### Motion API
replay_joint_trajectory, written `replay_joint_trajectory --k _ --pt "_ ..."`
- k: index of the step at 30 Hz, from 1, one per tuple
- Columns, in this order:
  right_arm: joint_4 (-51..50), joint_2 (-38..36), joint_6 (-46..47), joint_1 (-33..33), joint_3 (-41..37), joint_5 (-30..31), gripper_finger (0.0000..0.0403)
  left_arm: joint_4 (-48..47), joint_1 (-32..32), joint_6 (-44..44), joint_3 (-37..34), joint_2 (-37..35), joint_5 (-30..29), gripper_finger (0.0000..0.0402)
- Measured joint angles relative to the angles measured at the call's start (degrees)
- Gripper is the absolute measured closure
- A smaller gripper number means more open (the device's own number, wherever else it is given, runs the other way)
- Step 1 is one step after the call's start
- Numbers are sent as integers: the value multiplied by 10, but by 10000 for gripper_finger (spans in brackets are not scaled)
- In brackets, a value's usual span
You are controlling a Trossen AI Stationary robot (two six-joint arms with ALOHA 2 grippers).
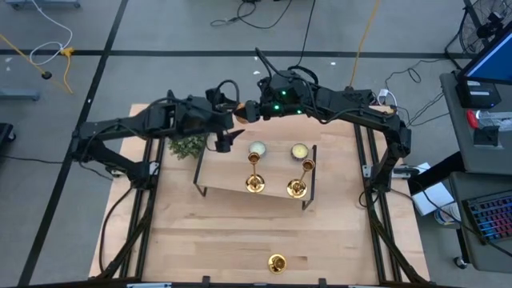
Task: Pick & Place candle stick holders
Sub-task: Put the scented candle on the shelf
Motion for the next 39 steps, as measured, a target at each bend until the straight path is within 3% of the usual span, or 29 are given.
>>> replay_joint_trajectory --k 39 --pt "10 0 1 7 0 17 103 54 -2 65 1 17 -35 5"
